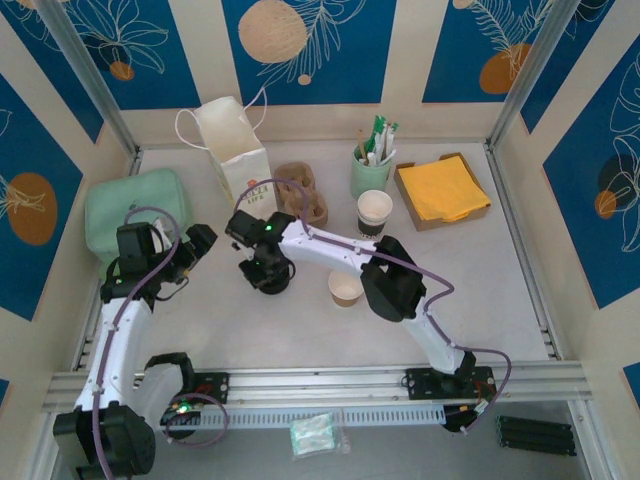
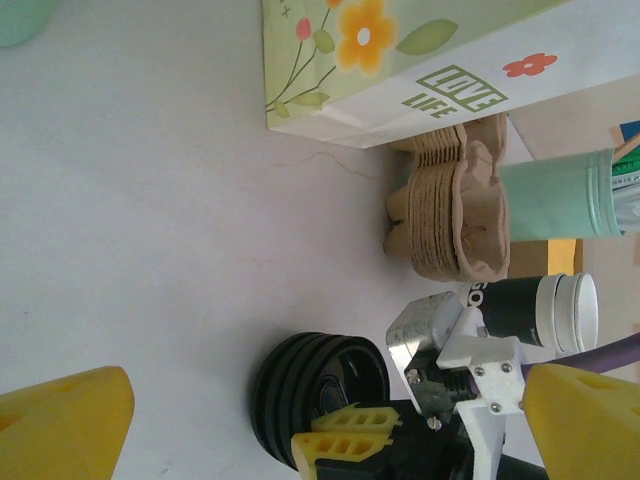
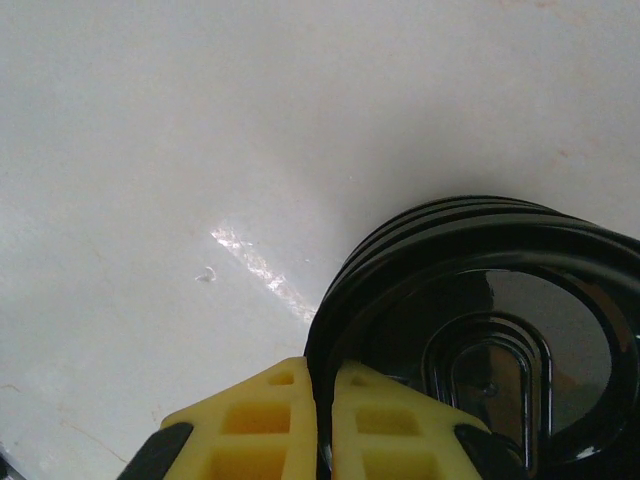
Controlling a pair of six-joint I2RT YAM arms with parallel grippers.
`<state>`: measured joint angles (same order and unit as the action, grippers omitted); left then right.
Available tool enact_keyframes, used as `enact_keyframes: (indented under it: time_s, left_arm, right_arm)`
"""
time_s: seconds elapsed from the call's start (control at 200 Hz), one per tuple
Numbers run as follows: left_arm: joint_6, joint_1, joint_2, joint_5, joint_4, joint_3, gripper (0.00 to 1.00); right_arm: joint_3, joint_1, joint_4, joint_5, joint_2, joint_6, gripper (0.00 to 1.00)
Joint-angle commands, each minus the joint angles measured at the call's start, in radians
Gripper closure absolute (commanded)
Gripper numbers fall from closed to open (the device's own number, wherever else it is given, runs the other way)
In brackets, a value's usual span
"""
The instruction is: Pack the takeout coffee
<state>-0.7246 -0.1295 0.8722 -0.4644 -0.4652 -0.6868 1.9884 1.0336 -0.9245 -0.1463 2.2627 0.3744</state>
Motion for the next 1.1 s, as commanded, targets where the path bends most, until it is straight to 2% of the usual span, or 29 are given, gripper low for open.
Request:
enact_keyframes:
  time_s: [0.0, 0.155, 0.22, 0.26, 0.55, 0.64, 0.89, 0.985, 1.095]
  left_arm:
    - [0.022, -0.001, -0.013, -0.028, -0.008, -0.011, 0.01]
    - [0.022, 0.0, -0.013, -0.03, -0.007, -0.013, 0.01]
    - [0.021, 0.0, -0.012, -0.03, -0.004, -0.012, 0.01]
    - [0.021, -0.001, -0.01, -0.031, -0.003, -0.011, 0.0]
    - [0.017, -0.001, -0.009, -0.034, 0.001, -0.011, 0.01]
    - [0.017, -0.001, -0.009, -0.033, 0.0, -0.01, 0.01]
    - [0.019, 0.0, -0.006, -0.035, 0.004, -0.01, 0.01]
    - [0.019, -0.001, -0.004, -0.035, 0.006, -0.008, 0.01]
    - [0.019, -0.001, -0.002, -0.038, 0.008, -0.007, 0.01]
  right_arm:
    - [-0.01, -0.007, -0.014, 0.019, -0.03, 0.022, 0.92]
    - [-0.026, -0.019, -0.001, 0.035, -0.041, 0.033, 0.89]
    - [-0.026, -0.023, -0.002, 0.033, -0.044, 0.034, 0.81]
    - [-0.026, -0.025, -0.003, 0.033, -0.045, 0.034, 0.8]
    - [-0.031, -0.033, -0.002, 0.034, -0.046, 0.038, 0.79]
    - [-0.028, -0.033, -0.003, 0.034, -0.048, 0.039, 0.73]
    - [-0.013, -0.035, -0.009, 0.033, -0.064, 0.038, 0.72]
    - [-0.008, -0.039, -0.011, 0.03, -0.067, 0.04, 0.67]
    - [-0.005, -0.044, -0.013, 0.029, -0.067, 0.04, 0.67]
